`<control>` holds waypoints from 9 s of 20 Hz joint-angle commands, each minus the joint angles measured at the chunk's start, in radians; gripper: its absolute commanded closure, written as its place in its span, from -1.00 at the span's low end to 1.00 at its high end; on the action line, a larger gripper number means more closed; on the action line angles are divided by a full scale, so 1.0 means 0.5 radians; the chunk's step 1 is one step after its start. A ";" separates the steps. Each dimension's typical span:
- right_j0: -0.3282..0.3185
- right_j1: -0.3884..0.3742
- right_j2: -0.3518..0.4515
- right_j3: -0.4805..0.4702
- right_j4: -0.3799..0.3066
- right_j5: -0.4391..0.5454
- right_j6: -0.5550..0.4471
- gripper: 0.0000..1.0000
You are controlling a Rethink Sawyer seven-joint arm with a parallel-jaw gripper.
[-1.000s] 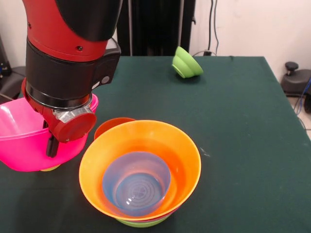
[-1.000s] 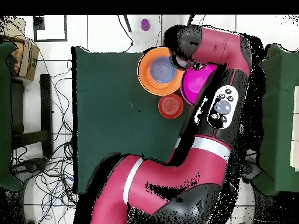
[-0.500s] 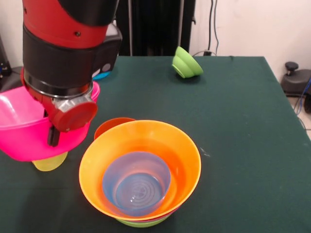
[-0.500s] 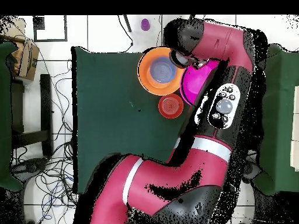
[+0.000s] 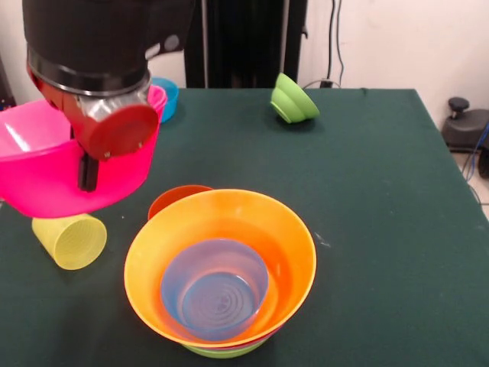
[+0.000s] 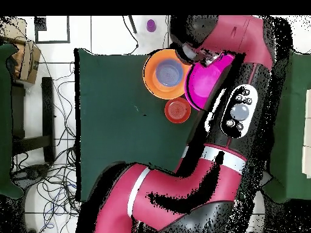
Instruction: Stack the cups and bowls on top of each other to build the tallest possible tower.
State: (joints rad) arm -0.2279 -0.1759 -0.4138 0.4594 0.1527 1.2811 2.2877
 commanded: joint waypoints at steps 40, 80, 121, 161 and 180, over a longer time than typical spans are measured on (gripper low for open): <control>0.038 0.462 -0.806 -0.526 0.886 0.092 0.421 1.00; 0.121 0.491 -0.979 -0.458 0.881 0.125 0.546 1.00; 0.262 0.377 -0.916 -0.029 0.911 -0.151 0.361 -1.00; 0.076 -0.201 -0.283 0.819 0.040 -0.527 -0.735 -1.00; 0.047 -0.104 -0.133 0.685 0.040 -0.598 -0.639 -1.00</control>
State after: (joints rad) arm -0.1995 -0.2778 -0.6454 0.8120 0.2360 0.9942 2.1143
